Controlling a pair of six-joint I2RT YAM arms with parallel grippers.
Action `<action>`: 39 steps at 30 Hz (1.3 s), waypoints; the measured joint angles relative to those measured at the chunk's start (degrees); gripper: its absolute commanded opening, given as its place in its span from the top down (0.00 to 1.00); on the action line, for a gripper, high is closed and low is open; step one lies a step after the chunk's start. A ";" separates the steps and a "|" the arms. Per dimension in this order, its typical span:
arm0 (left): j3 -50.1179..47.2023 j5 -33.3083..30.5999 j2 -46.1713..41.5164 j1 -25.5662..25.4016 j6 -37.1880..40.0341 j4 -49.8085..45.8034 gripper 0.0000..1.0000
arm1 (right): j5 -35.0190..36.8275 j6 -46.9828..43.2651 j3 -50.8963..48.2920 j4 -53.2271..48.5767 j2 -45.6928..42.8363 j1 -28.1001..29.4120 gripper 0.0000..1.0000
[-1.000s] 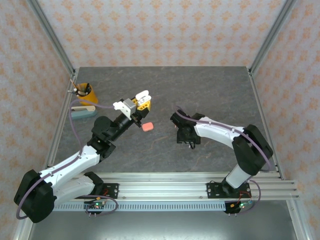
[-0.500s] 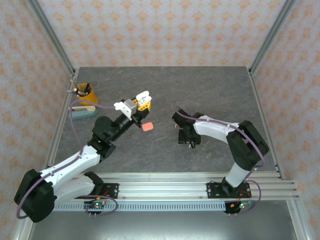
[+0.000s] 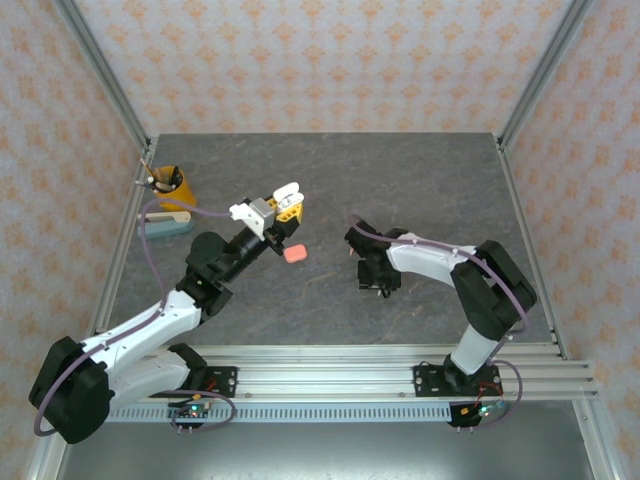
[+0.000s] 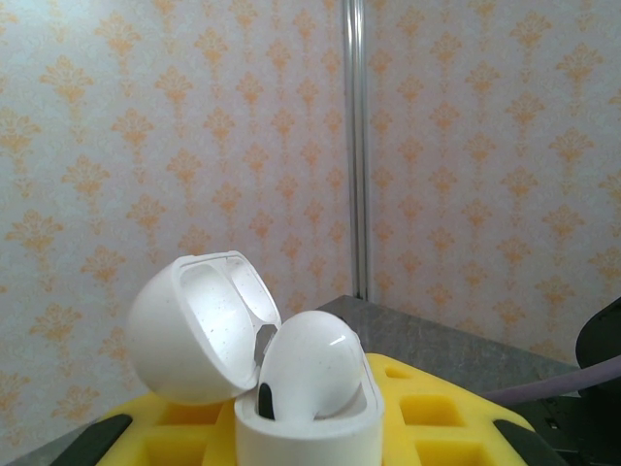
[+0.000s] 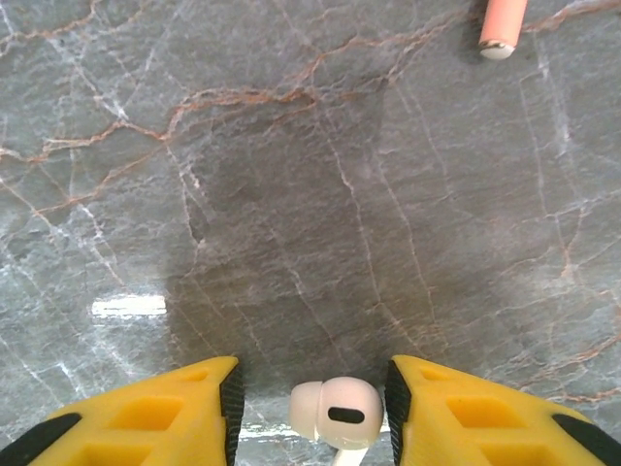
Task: Insert the wireless bluetooth earbuds into the charging case
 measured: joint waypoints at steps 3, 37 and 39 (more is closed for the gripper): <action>0.00 0.00 0.31 0.00 -0.02 -0.02 1.00 | 0.02 0.02 -0.74 0.50 -0.66 -0.11 0.60; 0.00 0.00 0.35 0.02 -0.07 -0.02 1.00 | 0.90 1.97 -2.86 0.94 -2.75 -0.63 0.73; 0.00 0.00 0.35 0.00 -0.07 -0.02 1.00 | 1.14 1.97 -3.13 0.33 -3.26 -0.76 0.73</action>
